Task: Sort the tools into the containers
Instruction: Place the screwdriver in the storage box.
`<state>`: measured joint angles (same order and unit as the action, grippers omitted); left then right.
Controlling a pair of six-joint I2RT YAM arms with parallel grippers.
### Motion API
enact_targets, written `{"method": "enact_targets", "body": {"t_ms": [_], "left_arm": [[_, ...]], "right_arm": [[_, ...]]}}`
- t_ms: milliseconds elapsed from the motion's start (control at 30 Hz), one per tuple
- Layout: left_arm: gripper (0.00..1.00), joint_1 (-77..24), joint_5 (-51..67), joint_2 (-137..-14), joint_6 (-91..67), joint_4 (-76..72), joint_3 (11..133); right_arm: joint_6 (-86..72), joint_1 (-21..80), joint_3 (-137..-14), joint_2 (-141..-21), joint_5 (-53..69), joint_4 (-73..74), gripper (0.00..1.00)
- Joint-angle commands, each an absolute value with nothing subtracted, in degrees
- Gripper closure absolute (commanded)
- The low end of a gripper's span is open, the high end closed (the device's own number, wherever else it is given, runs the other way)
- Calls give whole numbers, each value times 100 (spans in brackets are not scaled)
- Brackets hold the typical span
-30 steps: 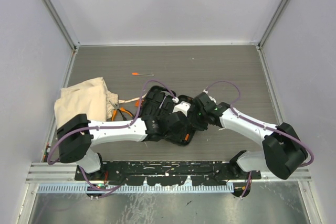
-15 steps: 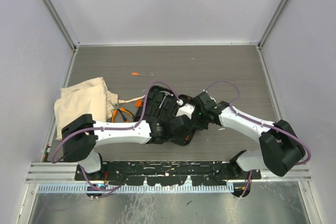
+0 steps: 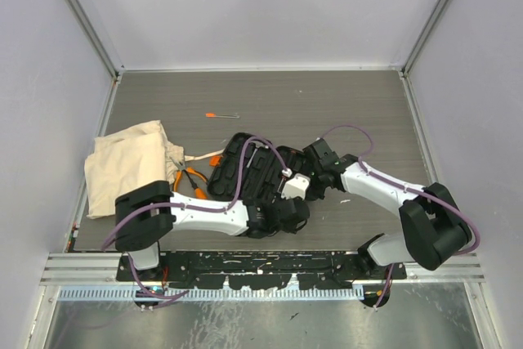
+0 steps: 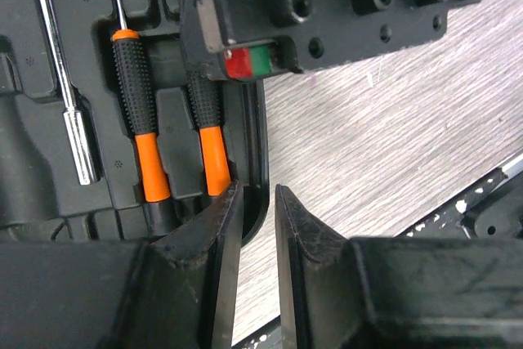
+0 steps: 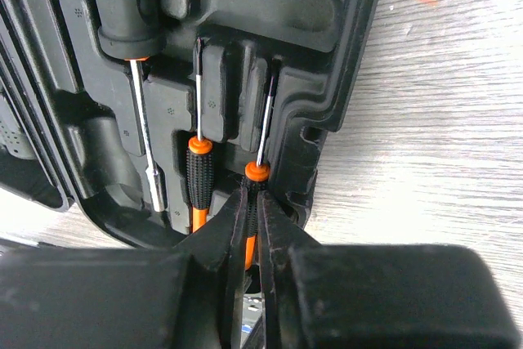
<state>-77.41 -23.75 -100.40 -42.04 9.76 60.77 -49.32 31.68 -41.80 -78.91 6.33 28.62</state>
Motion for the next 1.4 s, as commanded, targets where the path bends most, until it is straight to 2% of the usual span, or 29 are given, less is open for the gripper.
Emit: {"method": "enact_targets", "body": {"t_ms": [0,400,533,633,833,933,1367], "left_arm": [[76,-7735,-2870,-9923,-4330,613,5879],[75,-7726,-3523,-9064,-4325,580,5385],[74,-7660,-3792,-8427,-4322,754,5190],[72,-7302,-3741,-7812,-4354,879,4896],[70,-6046,-2899,-7001,-3999,959,4292],[70,-5715,-2554,-7026,-3770,866,4153],[73,-5612,-2092,-7944,-3797,594,3979]], "right_arm": [[-4768,3079,-3970,-8104,139,2805,87],[-4693,3001,-3975,-8222,109,2829,88],[-4545,2988,-4156,-8400,-107,3073,92],[-4522,2988,-4270,-8425,-328,3255,93],[-4733,3220,-4326,-8469,-557,3384,95],[-4867,3488,-4413,-8673,-715,3472,95],[-5212,4110,-4535,-9482,-1181,3894,99]]}}
